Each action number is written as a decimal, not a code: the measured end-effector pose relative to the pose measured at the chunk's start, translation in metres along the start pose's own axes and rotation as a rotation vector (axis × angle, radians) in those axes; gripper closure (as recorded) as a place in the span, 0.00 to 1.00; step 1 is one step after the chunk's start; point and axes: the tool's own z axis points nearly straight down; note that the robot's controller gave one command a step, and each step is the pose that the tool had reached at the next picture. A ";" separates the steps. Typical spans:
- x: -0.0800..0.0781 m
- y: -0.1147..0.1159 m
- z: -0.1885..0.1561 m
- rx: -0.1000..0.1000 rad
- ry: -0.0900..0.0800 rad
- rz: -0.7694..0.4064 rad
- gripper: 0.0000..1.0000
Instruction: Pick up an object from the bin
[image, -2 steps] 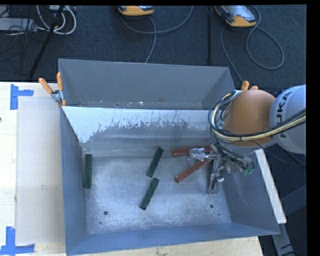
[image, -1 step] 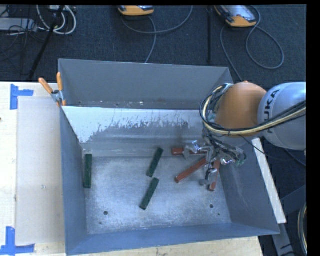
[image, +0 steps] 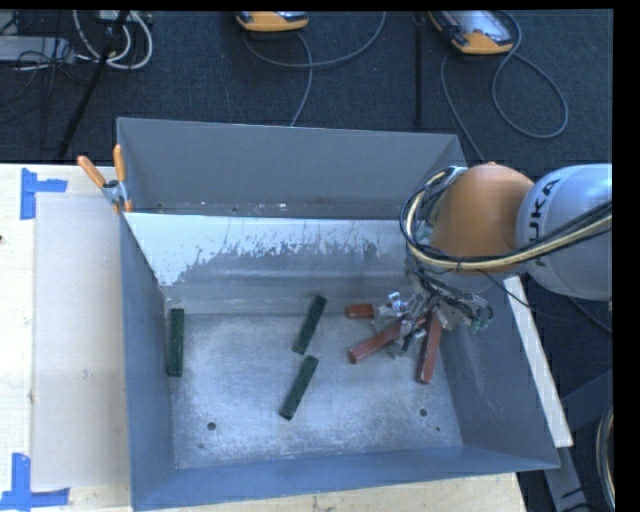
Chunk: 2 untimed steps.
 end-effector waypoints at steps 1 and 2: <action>-0.029 0.095 -0.125 0.001 -0.006 -0.005 1.00; -0.046 0.087 -0.200 0.005 -0.008 0.012 1.00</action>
Offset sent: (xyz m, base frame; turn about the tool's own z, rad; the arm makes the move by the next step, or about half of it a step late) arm -0.0145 0.0935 0.1203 0.0002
